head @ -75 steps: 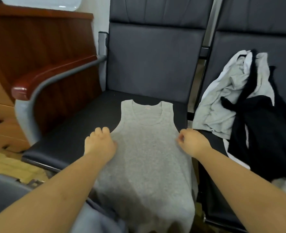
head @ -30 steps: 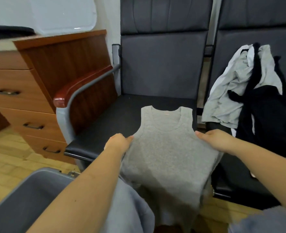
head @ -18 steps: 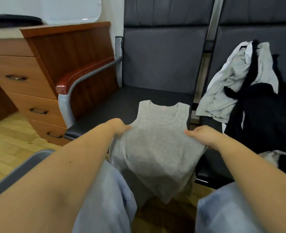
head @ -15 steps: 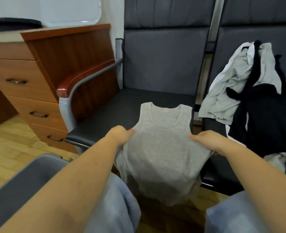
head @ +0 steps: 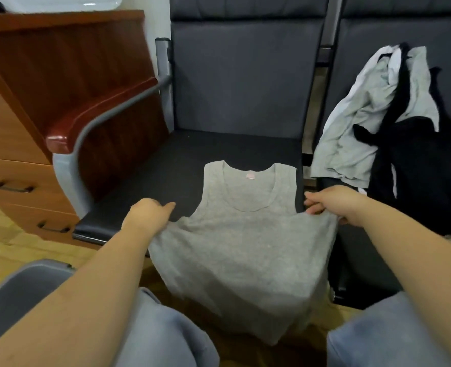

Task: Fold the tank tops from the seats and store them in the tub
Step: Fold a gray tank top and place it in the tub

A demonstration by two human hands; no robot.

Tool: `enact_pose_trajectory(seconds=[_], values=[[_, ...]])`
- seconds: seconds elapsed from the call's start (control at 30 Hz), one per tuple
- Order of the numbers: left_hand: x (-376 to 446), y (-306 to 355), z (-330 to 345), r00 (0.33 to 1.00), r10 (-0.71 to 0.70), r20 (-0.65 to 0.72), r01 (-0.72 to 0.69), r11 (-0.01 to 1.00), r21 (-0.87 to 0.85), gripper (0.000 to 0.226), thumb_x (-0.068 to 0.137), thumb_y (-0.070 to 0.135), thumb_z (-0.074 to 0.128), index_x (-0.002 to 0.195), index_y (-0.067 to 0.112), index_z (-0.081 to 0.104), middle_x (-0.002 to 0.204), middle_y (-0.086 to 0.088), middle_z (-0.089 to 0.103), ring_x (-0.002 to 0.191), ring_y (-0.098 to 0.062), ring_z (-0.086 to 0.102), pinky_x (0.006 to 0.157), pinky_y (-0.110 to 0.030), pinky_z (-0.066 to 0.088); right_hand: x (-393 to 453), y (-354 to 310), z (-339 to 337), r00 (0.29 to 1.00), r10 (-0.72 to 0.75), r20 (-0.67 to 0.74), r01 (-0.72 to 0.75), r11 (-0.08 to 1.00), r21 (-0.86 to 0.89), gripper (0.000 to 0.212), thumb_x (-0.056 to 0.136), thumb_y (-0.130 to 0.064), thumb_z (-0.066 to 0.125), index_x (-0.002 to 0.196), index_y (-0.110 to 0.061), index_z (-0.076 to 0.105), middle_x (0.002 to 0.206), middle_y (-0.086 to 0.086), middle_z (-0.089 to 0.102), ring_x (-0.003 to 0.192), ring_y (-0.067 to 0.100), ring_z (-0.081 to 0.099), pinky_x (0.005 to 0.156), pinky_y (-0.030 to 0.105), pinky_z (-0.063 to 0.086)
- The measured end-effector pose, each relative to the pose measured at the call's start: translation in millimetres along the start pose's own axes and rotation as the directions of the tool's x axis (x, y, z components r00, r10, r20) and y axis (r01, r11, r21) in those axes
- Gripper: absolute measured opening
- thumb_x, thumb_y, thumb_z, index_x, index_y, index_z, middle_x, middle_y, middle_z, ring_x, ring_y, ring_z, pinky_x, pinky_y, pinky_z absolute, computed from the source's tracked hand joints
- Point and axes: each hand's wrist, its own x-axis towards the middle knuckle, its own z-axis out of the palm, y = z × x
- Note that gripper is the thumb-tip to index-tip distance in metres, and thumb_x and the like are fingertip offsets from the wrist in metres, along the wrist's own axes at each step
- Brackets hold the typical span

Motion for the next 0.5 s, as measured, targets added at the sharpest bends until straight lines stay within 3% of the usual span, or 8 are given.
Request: enact_pose_trajectory(seconds=[0.07, 0.13, 0.2, 0.3, 0.4, 0.43, 0.5], values=[[3, 16, 9, 0.999, -0.016, 0.034, 0.018, 0.998, -0.066, 0.043, 0.096, 0.047, 0.049, 0.088, 0.009, 0.067, 0.088, -0.01, 0.065, 0.078, -0.023, 0.058, 0.072, -0.034, 0.045, 9, -7, 13, 1.0, 0.006, -0.007, -0.005, 0.99, 0.139, 0.036, 0.095, -0.035, 0.056, 0.112, -0.005, 0.066, 0.096, 0.004, 0.071, 0.081, 0.014, 0.054, 0.065, 0.029, 0.034], [8, 31, 17, 0.999, 0.01, 0.048, -0.002, 0.986, -0.165, 0.044, 0.095, 0.046, 0.051, 0.084, 0.006, 0.066, 0.094, -0.011, 0.069, 0.084, -0.024, 0.061, 0.072, -0.033, 0.045, 19, -11, 24, 0.999, 0.001, -0.041, 0.01, 0.967, 0.255, 0.035, 0.096, -0.027, 0.057, 0.118, 0.0, 0.062, 0.112, 0.008, 0.067, 0.073, 0.007, 0.055, 0.057, 0.024, 0.033], [9, 45, 25, 0.996, 0.058, 0.061, -0.041, 0.967, -0.252, 0.033, 0.096, 0.042, 0.053, 0.082, 0.013, 0.06, 0.099, -0.011, 0.07, 0.086, -0.023, 0.061, 0.072, -0.034, 0.045, 27, -12, 33, 0.998, 0.001, -0.062, 0.02, 0.939, 0.342, 0.034, 0.095, -0.021, 0.058, 0.121, 0.001, 0.06, 0.119, 0.006, 0.063, 0.07, 0.003, 0.056, 0.051, 0.02, 0.033], [5, 70, 34, 0.987, 0.104, 0.121, -0.052, 0.929, -0.367, 0.031, 0.096, 0.039, 0.054, 0.093, 0.013, 0.07, 0.101, -0.01, 0.069, 0.09, -0.025, 0.063, 0.079, -0.034, 0.049, 29, -13, 42, 1.0, -0.013, -0.006, 0.014, 0.909, 0.416, 0.035, 0.094, -0.027, 0.06, 0.12, -0.003, 0.061, 0.114, 0.006, 0.066, 0.073, 0.006, 0.056, 0.062, 0.025, 0.043], [-9, 92, 47, 0.96, 0.185, 0.211, -0.071, 0.888, -0.455, 0.041, 0.094, 0.042, 0.056, 0.101, 0.005, 0.073, 0.099, -0.012, 0.071, 0.085, -0.023, 0.065, 0.073, -0.031, 0.049, 26, -15, 48, 0.993, -0.015, 0.117, -0.036, 0.904, 0.427, 0.044, 0.094, -0.041, 0.056, 0.12, -0.006, 0.062, 0.106, 0.007, 0.068, 0.094, 0.019, 0.062, 0.086, 0.037, 0.051], [-16, 98, 52, 0.941, 0.238, 0.239, -0.093, 0.864, -0.495, 0.039, 0.093, 0.041, 0.057, 0.1, 0.007, 0.073, 0.1, -0.01, 0.072, 0.089, -0.023, 0.067, 0.081, -0.033, 0.051, 23, -17, 48, 0.986, -0.014, 0.166, -0.061, 0.897, 0.438, 0.048, 0.095, -0.045, 0.054, 0.123, -0.006, 0.061, 0.112, 0.009, 0.067, 0.102, 0.022, 0.062, 0.093, 0.04, 0.049], [-30, 110, 62, 0.881, 0.374, 0.29, -0.158, 0.809, -0.566, 0.028, 0.094, 0.036, 0.058, 0.102, 0.015, 0.075, 0.102, -0.002, 0.073, 0.098, -0.018, 0.068, 0.096, -0.037, 0.05, 17, -20, 51, 0.968, -0.011, 0.251, -0.108, 0.882, 0.458, 0.051, 0.094, -0.05, 0.052, 0.121, -0.007, 0.061, 0.113, 0.012, 0.066, 0.101, 0.025, 0.063, 0.086, 0.04, 0.052]])
